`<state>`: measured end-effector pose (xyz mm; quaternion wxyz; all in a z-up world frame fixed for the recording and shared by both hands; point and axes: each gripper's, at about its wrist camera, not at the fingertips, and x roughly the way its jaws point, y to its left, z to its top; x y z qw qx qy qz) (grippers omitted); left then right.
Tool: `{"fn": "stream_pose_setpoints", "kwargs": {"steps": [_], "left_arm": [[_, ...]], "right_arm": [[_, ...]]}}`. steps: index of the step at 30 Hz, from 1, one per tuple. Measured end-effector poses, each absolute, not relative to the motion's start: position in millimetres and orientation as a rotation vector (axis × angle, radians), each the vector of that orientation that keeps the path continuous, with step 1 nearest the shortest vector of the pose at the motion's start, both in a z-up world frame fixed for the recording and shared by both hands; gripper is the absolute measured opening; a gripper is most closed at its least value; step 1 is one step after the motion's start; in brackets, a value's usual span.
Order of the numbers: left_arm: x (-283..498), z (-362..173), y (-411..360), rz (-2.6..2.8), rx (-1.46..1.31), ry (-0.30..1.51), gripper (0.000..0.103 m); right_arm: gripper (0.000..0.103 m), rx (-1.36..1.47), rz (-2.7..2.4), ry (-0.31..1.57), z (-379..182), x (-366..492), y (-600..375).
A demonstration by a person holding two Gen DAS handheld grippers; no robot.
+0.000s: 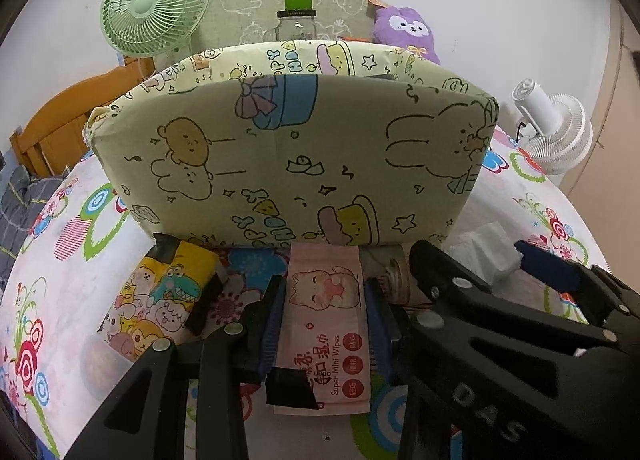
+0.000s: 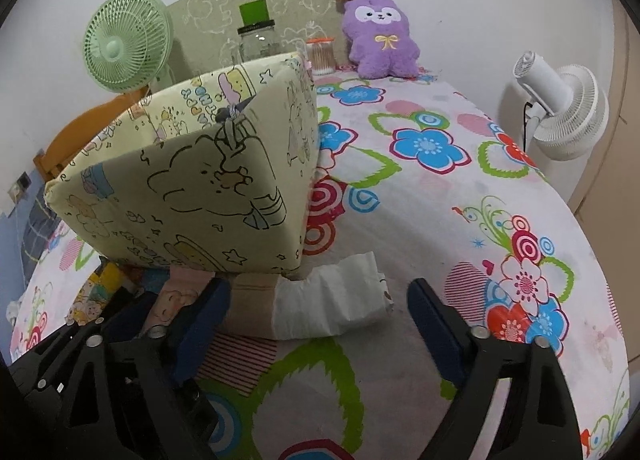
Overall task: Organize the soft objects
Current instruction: 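Close the right tool on the white plastic bundle while the left holds the wipes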
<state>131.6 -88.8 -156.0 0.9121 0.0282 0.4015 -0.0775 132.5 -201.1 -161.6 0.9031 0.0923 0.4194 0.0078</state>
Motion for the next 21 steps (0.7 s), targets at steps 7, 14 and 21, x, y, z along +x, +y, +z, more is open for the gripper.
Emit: {"fn": "stream_pose_setpoints", "kwargs": {"steps": [7,14,21], "left_arm": [[131,-156,-92,-0.156,0.079,0.82,0.04],[126,-156,-91,-0.16,0.075,0.82,0.04],[119,-153,-86,-0.164,0.058,0.817,0.04]], "right_arm": [[0.059,0.182,0.026,0.881,-164,135,-197],[0.052,0.195,0.02,0.877,-162,128,-196],[0.052,0.205,0.022,0.872,-158,121,-195]]}}
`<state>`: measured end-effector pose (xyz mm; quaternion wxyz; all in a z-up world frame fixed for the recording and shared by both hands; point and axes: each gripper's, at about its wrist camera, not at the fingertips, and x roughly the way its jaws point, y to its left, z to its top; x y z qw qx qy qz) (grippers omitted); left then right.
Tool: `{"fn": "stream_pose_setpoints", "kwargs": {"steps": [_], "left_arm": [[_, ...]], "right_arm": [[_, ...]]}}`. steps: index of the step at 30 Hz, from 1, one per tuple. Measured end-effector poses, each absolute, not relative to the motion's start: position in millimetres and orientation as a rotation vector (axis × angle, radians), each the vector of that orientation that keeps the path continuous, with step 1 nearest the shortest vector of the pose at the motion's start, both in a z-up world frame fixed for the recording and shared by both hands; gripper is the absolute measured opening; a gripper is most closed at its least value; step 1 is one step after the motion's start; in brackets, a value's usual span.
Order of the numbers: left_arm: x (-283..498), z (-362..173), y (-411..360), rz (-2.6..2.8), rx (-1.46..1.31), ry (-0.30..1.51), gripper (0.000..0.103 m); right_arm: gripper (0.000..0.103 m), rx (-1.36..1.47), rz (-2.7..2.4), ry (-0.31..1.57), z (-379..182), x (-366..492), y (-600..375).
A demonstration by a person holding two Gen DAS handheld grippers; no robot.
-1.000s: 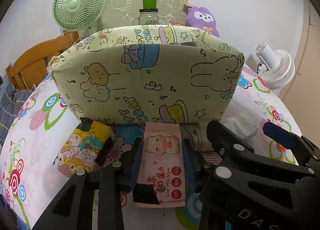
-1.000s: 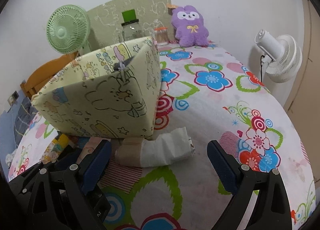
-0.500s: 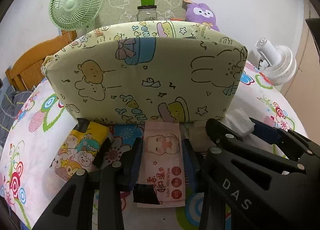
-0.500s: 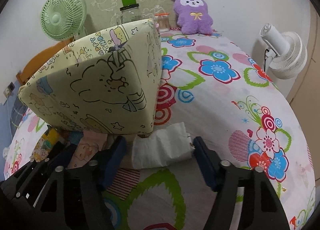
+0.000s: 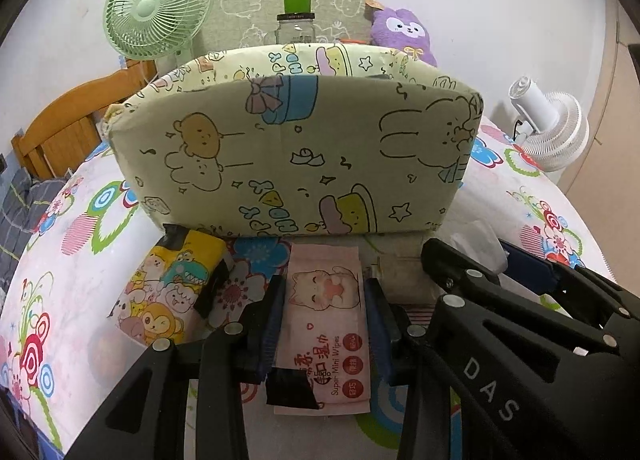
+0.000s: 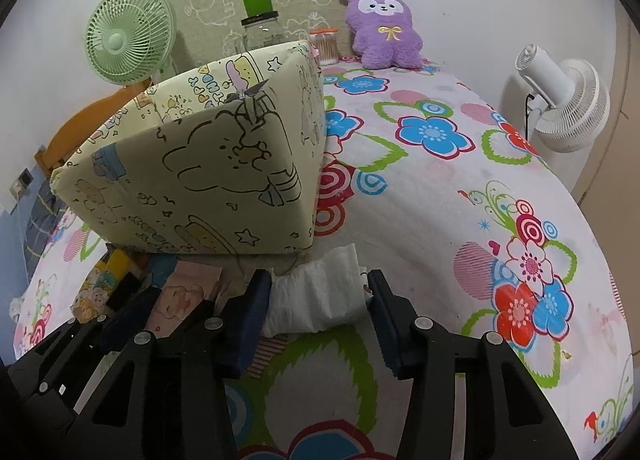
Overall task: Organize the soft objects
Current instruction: 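Close the right tool on the white plastic bundle while the left holds the wipes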
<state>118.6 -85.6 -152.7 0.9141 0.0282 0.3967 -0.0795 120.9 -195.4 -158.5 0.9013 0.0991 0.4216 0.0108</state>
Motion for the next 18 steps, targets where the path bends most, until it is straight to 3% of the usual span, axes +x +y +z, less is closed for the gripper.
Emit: {"fn": "stream_pose_setpoints", "kwargs": {"steps": [18], "left_arm": [[92,-124,-70,-0.16,0.022,0.743,0.04]], "right_arm": [[0.052,0.189,0.027,0.791,-123,96,-187]]}}
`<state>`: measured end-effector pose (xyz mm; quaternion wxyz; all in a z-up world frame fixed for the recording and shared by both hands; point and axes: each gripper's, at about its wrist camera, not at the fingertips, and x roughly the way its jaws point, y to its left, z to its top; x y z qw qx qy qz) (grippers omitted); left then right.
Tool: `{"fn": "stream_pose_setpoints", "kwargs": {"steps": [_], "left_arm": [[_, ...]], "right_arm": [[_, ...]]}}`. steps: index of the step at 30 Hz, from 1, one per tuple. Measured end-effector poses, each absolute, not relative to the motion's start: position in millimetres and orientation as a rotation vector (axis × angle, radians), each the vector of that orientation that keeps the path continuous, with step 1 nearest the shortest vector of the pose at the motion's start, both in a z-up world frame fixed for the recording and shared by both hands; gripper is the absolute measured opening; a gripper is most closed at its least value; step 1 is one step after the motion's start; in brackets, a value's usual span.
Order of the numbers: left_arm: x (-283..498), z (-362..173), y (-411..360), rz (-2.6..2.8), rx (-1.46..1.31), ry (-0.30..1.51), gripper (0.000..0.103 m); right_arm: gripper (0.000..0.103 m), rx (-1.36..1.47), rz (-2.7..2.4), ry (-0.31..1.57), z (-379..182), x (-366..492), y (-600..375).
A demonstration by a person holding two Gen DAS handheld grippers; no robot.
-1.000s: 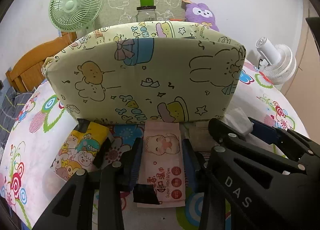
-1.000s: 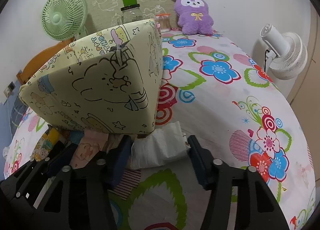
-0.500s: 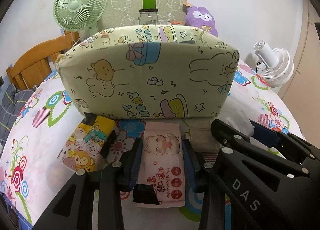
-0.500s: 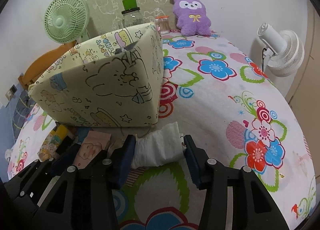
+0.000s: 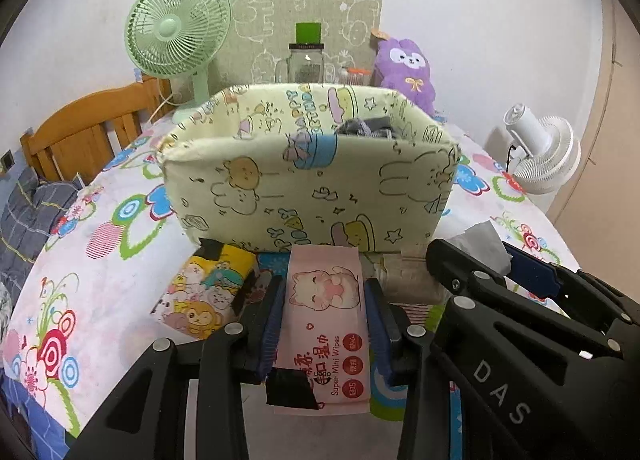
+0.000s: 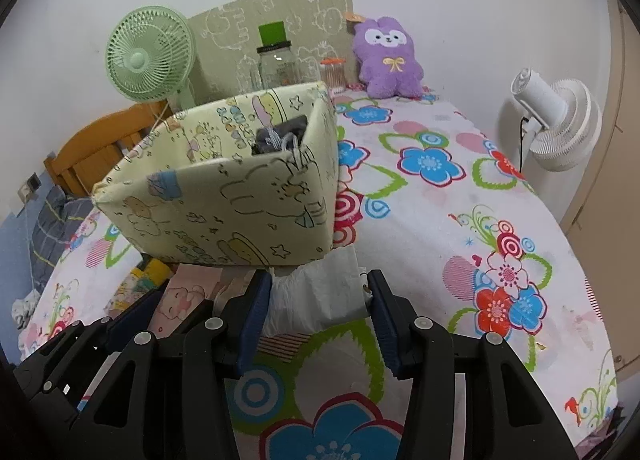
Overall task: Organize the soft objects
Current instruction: 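Carry the wipes pack and plastic bundle over the yellow box with both tools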
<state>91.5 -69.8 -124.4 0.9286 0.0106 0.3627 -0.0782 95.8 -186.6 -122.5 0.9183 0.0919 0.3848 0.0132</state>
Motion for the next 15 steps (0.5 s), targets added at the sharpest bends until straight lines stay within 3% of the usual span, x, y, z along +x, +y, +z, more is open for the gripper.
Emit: {"fn": "stream_pose_setpoints", "kwargs": {"steps": [15], "left_arm": [[72,-86,-62,-0.16,0.008,0.671,0.04]], "right_arm": [[0.052,0.191,0.028,0.715,-83,73,-180]]}}
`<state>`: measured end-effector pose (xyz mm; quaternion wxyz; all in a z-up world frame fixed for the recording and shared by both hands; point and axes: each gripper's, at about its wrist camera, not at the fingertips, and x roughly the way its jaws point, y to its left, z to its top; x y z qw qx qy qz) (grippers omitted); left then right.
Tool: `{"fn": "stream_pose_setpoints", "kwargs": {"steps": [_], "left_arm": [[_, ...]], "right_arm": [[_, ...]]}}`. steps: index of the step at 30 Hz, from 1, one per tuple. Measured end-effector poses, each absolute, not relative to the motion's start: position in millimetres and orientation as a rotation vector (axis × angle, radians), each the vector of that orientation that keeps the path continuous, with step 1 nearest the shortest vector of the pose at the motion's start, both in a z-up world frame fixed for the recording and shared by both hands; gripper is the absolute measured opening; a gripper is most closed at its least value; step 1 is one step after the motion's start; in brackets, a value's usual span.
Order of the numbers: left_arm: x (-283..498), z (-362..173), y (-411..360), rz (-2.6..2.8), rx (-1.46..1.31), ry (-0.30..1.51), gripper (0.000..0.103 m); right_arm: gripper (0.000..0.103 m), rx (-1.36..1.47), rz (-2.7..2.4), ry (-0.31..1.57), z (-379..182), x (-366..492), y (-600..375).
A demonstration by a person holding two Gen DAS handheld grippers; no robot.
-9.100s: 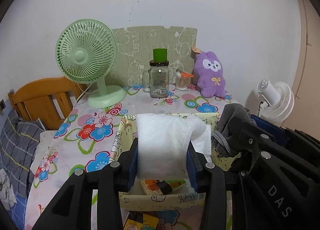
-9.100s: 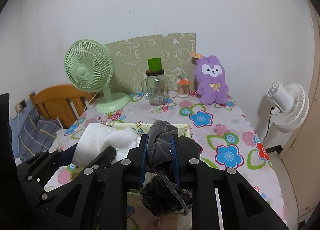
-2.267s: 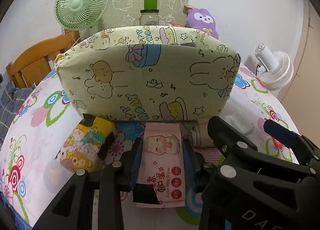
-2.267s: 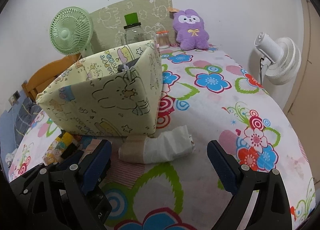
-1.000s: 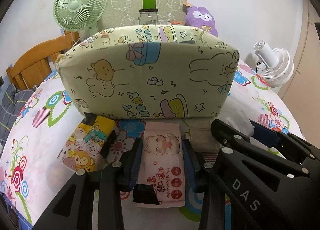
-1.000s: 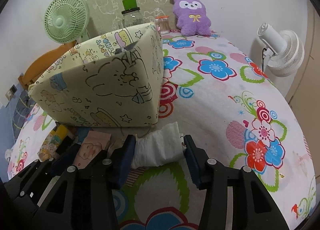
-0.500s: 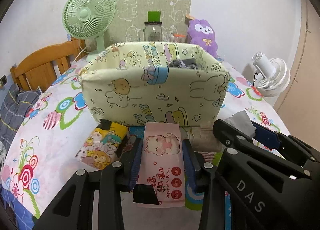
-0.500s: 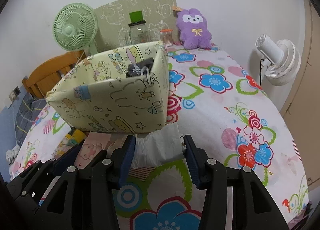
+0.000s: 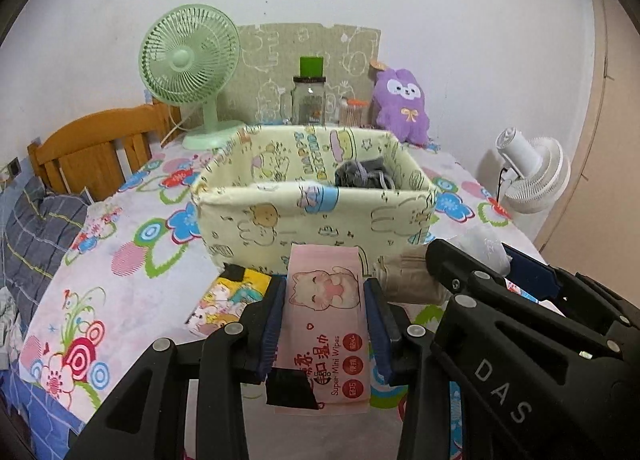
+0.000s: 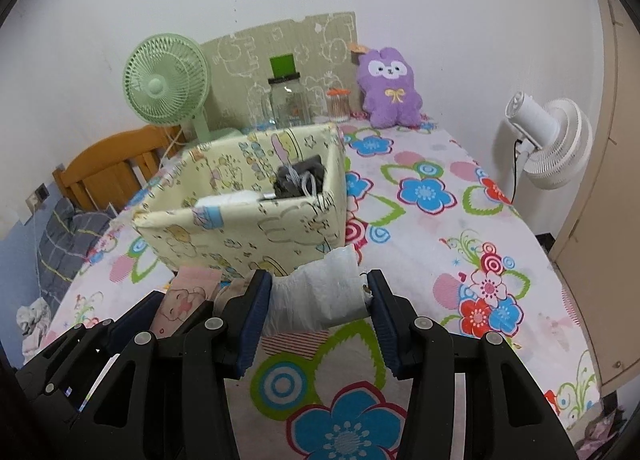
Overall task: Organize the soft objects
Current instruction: 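Carry the wipes pack and plastic bundle over the yellow box with both tools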
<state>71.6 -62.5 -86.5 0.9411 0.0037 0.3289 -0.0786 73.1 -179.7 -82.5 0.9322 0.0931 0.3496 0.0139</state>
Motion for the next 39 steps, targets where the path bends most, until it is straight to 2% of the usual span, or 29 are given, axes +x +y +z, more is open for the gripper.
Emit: {"fn": "stream_pose_setpoints", "kwargs": {"steps": [14,39], "left_arm": [[59,-48,-57,-0.158,0.012,0.609,0.04],[76,-9,-51,-0.17,0.016,0.534,0.04]], "right_arm": [[0.052,0.189,0.039,0.65,-41,61,-177],[0.052,0.176,0.032,0.569,4,74,-171]]}}
